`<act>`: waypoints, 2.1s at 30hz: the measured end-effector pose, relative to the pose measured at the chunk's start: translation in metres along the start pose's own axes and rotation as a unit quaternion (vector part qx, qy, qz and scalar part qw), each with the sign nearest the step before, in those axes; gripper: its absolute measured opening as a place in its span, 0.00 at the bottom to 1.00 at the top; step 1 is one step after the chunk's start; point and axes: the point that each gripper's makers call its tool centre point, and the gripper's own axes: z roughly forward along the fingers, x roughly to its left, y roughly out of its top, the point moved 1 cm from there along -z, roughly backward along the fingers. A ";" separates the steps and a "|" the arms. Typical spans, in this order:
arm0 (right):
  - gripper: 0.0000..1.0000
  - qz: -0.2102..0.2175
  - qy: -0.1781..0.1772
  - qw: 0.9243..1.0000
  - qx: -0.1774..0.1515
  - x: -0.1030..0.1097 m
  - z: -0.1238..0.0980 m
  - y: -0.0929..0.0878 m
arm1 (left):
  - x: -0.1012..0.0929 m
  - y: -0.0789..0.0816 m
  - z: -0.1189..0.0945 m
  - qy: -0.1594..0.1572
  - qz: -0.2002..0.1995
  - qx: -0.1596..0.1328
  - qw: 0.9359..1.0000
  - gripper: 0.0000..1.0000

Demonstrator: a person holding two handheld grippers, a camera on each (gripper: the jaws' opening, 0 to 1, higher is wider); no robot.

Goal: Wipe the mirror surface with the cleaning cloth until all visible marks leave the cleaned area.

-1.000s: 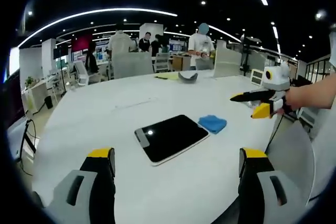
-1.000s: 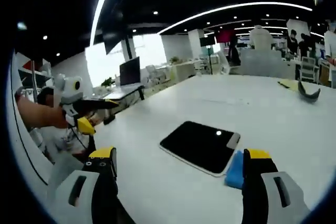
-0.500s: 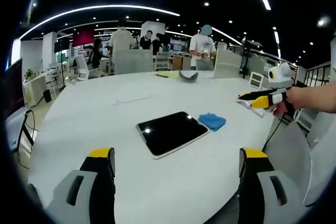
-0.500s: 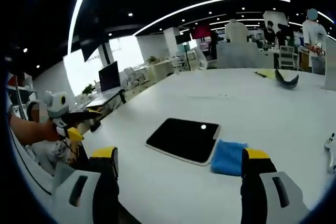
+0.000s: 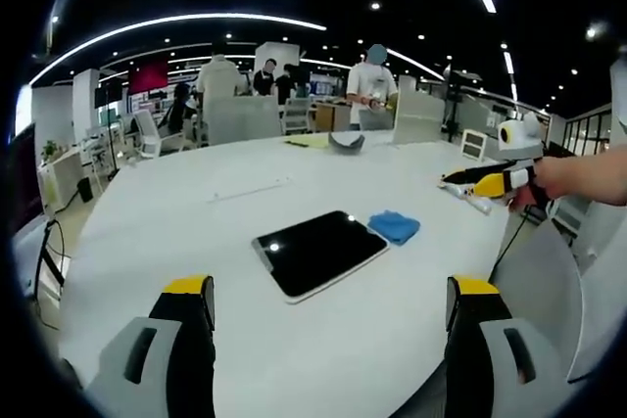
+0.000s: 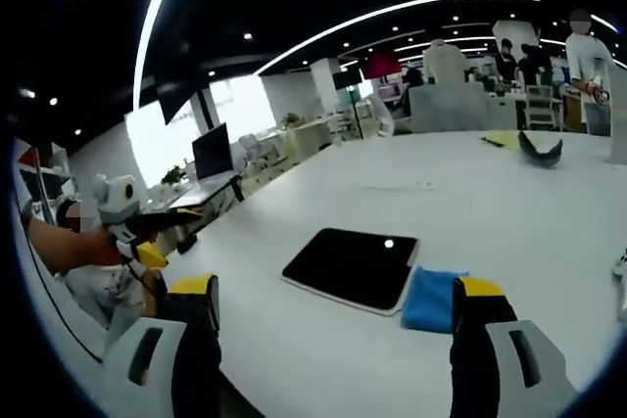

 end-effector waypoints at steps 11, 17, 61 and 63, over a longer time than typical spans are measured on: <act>0.98 0.006 -0.001 1.000 -0.002 -0.002 0.002 -0.001 | -0.001 0.001 0.002 0.001 0.007 0.001 1.000 0.99; 0.96 0.003 -0.002 1.000 -0.006 -0.005 0.002 0.001 | -0.001 0.002 0.002 0.002 0.005 0.002 1.000 0.99; 0.82 -0.009 -0.011 1.000 -0.007 -0.039 0.018 0.007 | -0.008 0.010 0.008 0.009 0.011 0.001 1.000 0.99; 0.79 -0.014 -0.013 1.000 -0.003 -0.046 0.020 0.005 | -0.007 0.013 0.008 0.013 0.008 -0.004 1.000 0.99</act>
